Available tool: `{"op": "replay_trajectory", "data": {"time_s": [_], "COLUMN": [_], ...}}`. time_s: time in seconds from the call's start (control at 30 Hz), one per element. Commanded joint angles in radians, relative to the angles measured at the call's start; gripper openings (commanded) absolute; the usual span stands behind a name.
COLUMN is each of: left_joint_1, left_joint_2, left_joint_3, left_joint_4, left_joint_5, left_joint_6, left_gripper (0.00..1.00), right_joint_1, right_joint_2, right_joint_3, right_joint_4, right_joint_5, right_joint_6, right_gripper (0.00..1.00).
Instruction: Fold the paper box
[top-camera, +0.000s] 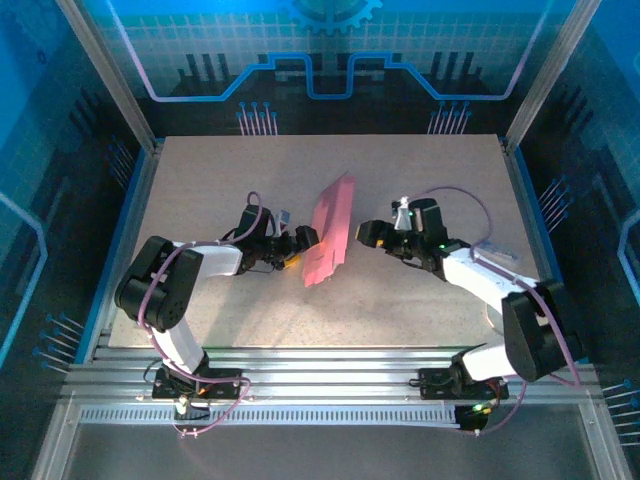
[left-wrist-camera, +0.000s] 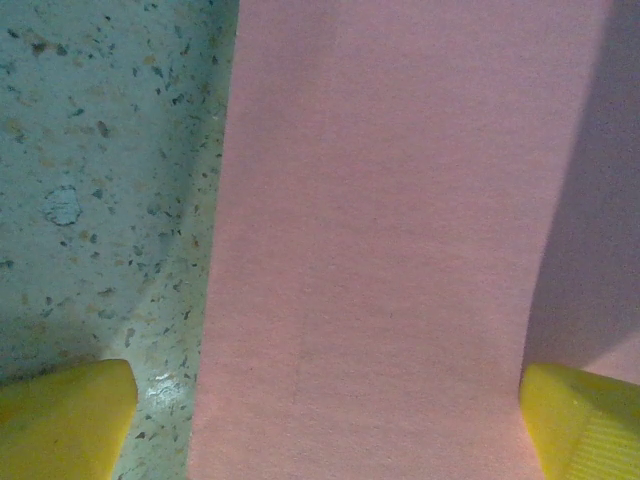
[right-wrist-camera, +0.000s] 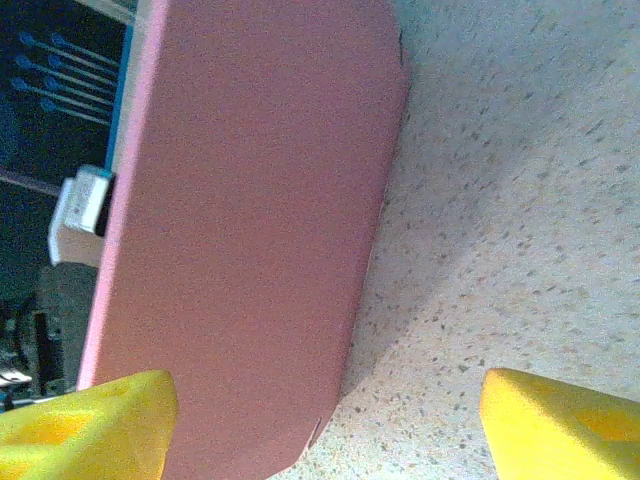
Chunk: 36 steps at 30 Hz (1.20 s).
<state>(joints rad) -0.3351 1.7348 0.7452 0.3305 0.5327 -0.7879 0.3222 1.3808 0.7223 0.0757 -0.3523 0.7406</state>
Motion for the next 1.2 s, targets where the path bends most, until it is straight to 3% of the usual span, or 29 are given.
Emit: {"op": "replay_trajectory", "data": {"time_s": [0.0,0.2,0.63,0.93,1.17], "left_joint_1": [-0.028,-0.034,-0.035,-0.032,0.034], "left_joint_2": [0.072,0.081,0.059,0.001,-0.093], "left_joint_3": [-0.004,0.001,0.001,-0.005,-0.037], "left_joint_4": [-0.021,-0.02,-0.04,-0.048,-0.004], "left_joint_5": [0.005,0.002,-0.006,0.013,0.095], "left_joint_6": [0.004,0.002,0.004,-0.018,-0.077], "left_gripper": [0.99,0.99,0.99,0.99,0.99], "right_joint_1": [-0.037,-0.005,0.216,0.26,0.222], "right_joint_2": [-0.045,-0.088,0.107,0.197,0.151], "right_joint_3": [-0.024,0.006,0.301,0.365,0.266], "right_joint_4": [-0.035,-0.03,-0.304,-0.362,-0.232], "right_joint_5": [-0.06,-0.091,0.189,0.27,0.172], "right_joint_6": [-0.011,0.014,-0.009,-0.025,-0.02], "right_gripper": [0.83,0.87,0.88,0.74,0.68]}}
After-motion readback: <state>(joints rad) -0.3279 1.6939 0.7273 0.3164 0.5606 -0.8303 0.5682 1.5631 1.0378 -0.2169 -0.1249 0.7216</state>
